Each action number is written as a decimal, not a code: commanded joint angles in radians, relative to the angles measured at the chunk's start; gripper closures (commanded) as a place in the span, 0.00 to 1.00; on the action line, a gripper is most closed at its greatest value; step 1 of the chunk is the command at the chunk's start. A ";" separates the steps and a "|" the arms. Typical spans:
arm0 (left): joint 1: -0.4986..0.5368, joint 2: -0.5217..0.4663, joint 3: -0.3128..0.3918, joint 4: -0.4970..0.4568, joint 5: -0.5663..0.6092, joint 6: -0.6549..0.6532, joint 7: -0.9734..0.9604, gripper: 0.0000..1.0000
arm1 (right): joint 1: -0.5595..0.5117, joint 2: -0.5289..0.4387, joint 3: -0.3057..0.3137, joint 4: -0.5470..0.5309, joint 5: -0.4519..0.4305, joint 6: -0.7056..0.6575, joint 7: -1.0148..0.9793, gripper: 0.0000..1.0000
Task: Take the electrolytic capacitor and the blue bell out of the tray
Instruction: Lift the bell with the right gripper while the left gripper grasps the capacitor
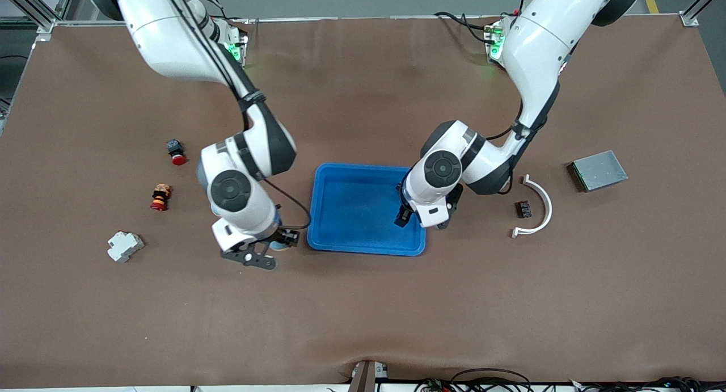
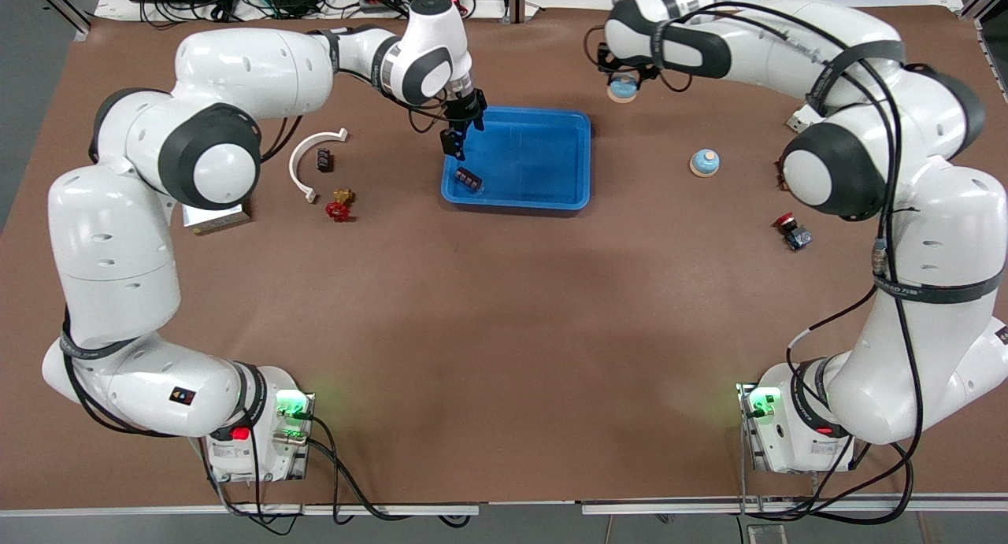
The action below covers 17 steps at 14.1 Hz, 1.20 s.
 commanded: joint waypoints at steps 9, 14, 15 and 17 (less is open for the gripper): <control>-0.015 0.038 0.016 0.007 0.028 0.002 -0.027 0.00 | -0.180 -0.089 0.020 -0.257 -0.005 0.230 -0.360 1.00; -0.032 0.067 0.017 0.010 0.032 0.002 -0.027 0.00 | -0.257 -0.068 0.030 -0.258 0.074 0.260 -0.547 1.00; -0.036 0.073 0.019 0.012 0.039 0.002 -0.027 0.00 | -0.274 -0.065 0.030 -0.258 0.078 0.260 -0.574 1.00; -0.042 0.080 0.019 0.013 0.050 0.002 -0.029 0.00 | -0.286 -0.049 0.030 -0.260 0.089 0.273 -0.611 1.00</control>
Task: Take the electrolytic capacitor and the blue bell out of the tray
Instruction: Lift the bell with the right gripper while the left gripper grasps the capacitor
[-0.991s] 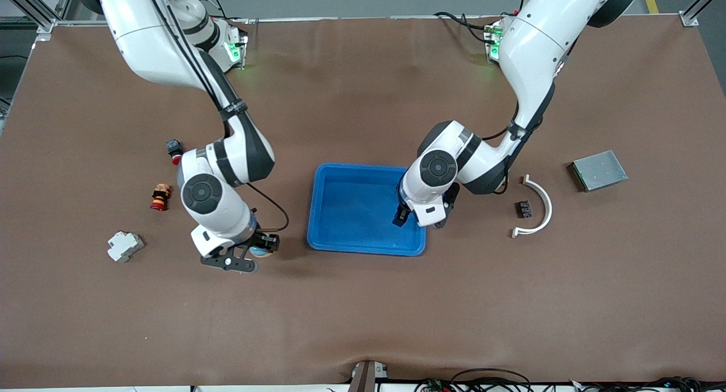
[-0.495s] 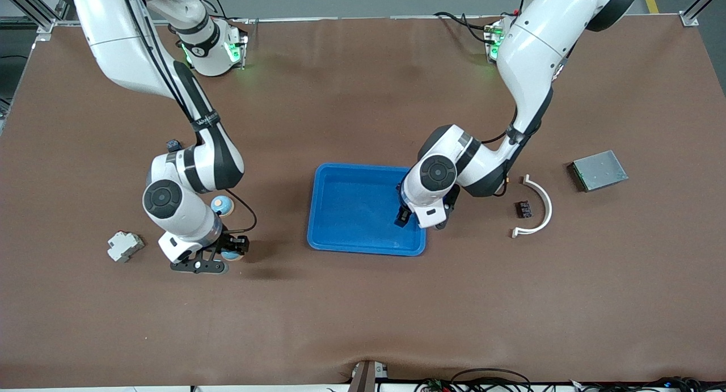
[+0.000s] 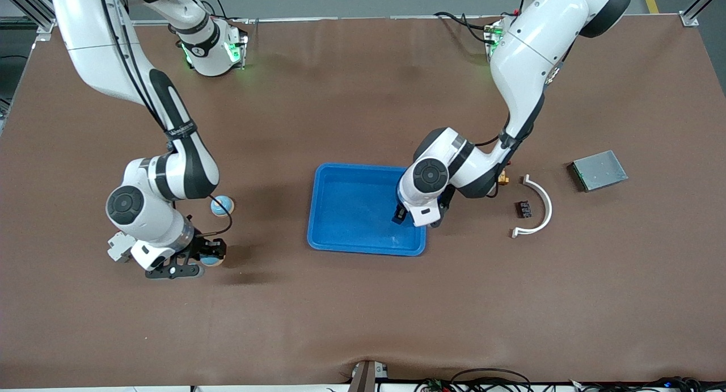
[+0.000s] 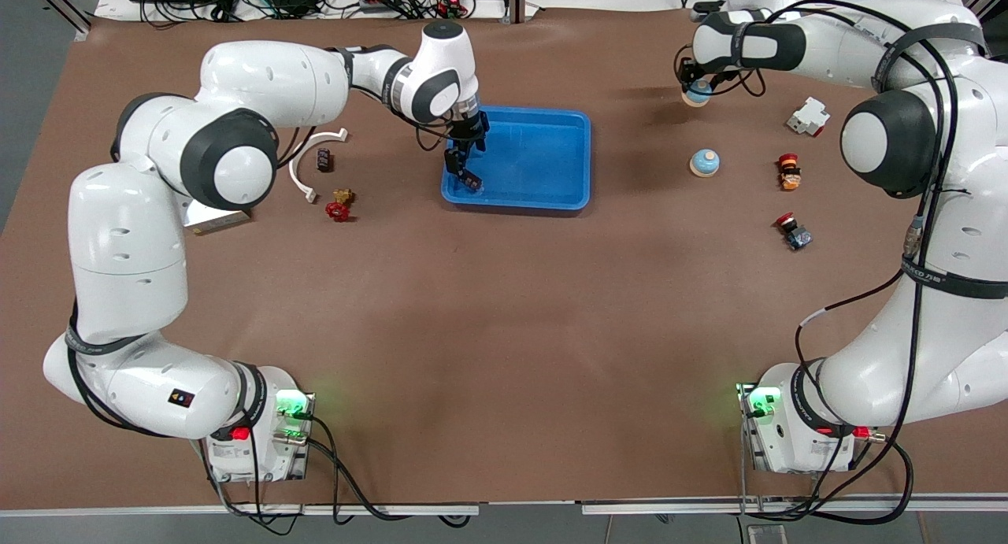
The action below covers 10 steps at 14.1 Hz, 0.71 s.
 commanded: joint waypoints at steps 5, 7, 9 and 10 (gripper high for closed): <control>-0.018 0.024 0.010 0.015 0.050 0.002 -0.020 0.00 | -0.062 0.037 0.023 -0.023 0.023 0.049 -0.087 1.00; -0.018 0.024 0.010 0.017 0.050 0.002 -0.020 0.23 | -0.064 0.046 0.023 -0.038 0.023 0.084 -0.097 1.00; -0.018 0.024 0.010 0.017 0.052 0.000 -0.019 0.49 | -0.065 0.048 0.023 -0.055 0.023 0.112 -0.099 1.00; -0.017 0.022 0.010 0.018 0.050 0.002 -0.019 0.53 | -0.065 0.049 0.023 -0.055 0.023 0.115 -0.099 1.00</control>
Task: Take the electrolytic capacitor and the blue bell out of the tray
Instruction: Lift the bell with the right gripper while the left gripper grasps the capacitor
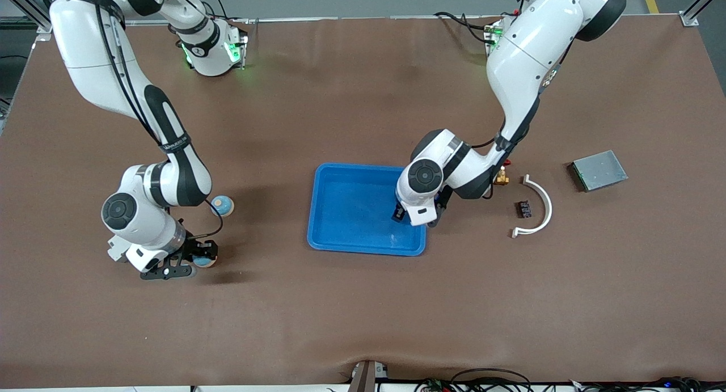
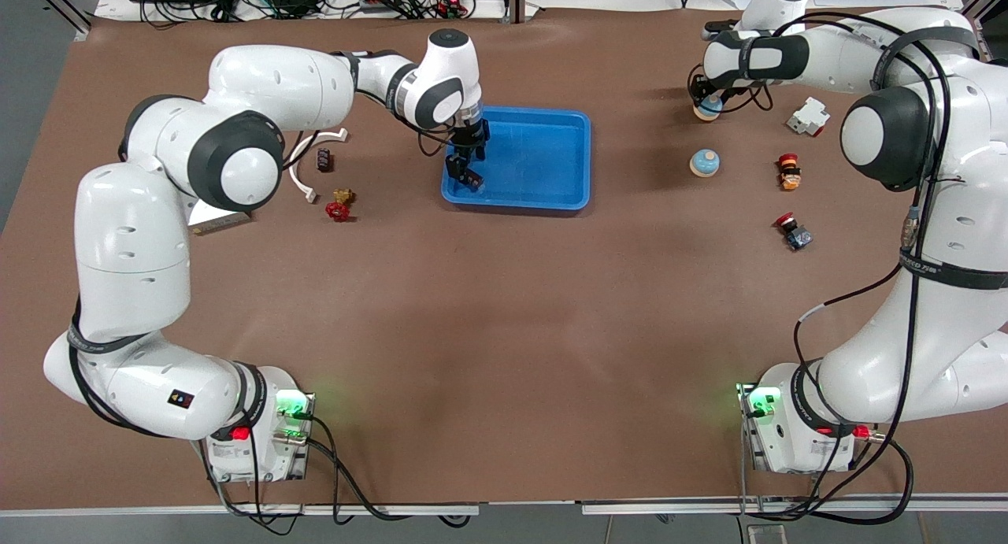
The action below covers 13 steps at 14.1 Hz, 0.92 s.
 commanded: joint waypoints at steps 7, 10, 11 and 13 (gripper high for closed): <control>-0.012 -0.007 0.009 0.011 0.027 -0.005 -0.019 1.00 | -0.019 0.004 0.021 -0.020 0.014 0.025 -0.023 1.00; -0.005 -0.030 0.007 0.013 0.032 -0.013 -0.011 1.00 | -0.018 0.011 0.023 -0.020 0.015 0.025 -0.021 1.00; 0.000 -0.043 0.009 0.013 0.033 -0.023 -0.008 1.00 | -0.016 0.011 0.023 -0.020 0.015 0.025 -0.020 1.00; 0.009 -0.066 0.004 0.017 0.050 -0.077 0.030 1.00 | -0.013 0.011 0.023 -0.020 0.025 0.025 -0.017 1.00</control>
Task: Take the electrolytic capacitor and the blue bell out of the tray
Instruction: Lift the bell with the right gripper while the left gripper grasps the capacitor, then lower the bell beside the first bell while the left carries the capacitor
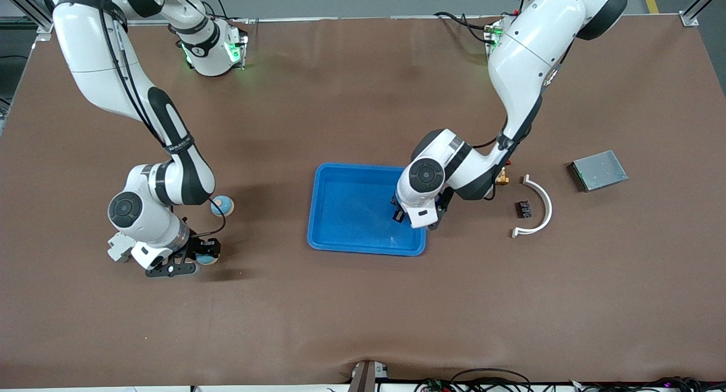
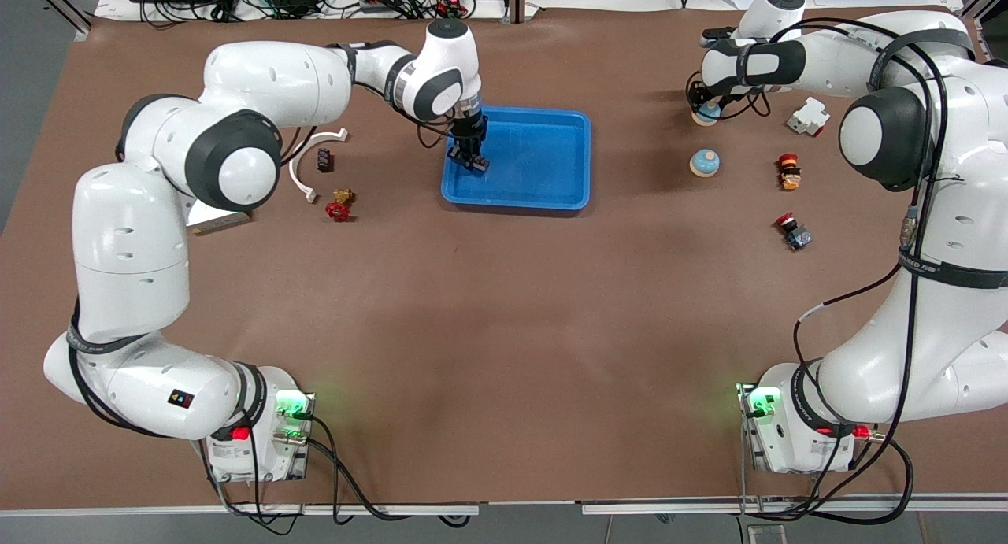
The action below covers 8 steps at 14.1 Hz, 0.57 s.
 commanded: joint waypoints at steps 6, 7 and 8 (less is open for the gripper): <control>0.072 -0.180 -0.007 -0.019 0.014 -0.264 0.346 1.00 | -0.013 0.007 0.018 -0.004 0.024 0.009 -0.015 1.00; 0.097 -0.211 -0.009 -0.020 0.011 -0.300 0.401 1.00 | -0.013 0.007 0.019 -0.004 0.024 0.009 -0.015 1.00; 0.124 -0.243 -0.010 -0.028 0.010 -0.326 0.462 1.00 | -0.013 0.009 0.019 -0.002 0.024 0.009 -0.015 1.00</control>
